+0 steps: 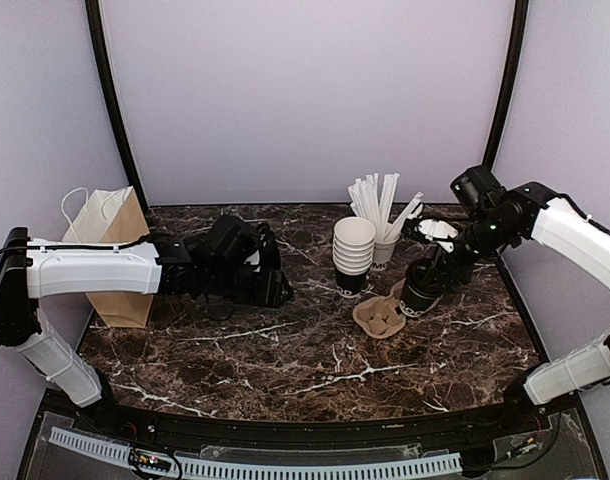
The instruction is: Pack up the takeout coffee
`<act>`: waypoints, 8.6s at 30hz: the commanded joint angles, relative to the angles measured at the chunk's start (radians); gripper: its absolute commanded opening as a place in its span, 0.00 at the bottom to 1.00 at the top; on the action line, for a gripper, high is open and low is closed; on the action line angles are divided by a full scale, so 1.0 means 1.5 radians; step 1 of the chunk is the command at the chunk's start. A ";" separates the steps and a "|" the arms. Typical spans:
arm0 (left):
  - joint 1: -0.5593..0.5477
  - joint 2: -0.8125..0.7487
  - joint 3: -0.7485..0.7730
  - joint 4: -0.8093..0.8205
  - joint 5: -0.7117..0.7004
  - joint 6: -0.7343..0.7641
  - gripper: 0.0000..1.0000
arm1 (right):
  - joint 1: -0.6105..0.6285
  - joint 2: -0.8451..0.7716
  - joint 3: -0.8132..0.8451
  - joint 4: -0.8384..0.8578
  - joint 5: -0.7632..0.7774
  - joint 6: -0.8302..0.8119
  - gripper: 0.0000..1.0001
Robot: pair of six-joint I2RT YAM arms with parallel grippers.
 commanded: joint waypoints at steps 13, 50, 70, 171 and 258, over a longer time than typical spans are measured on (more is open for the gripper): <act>0.010 -0.011 0.028 -0.013 0.013 0.044 0.62 | -0.444 0.117 0.022 0.020 0.038 -0.092 0.70; 0.171 -0.166 0.478 -0.723 -0.427 0.034 0.77 | -0.246 0.038 0.033 0.076 -0.220 0.030 0.90; 0.433 -0.124 0.437 -0.697 -0.303 0.203 0.82 | -0.153 0.045 -0.024 0.139 -0.233 0.081 0.87; -0.025 -0.373 0.196 -0.261 -0.197 0.250 0.79 | -0.023 0.244 -0.072 0.179 0.002 -0.497 0.53; 0.200 -0.078 0.342 -0.404 0.234 0.278 0.39 | 0.194 0.224 0.579 0.010 -0.012 -0.242 0.09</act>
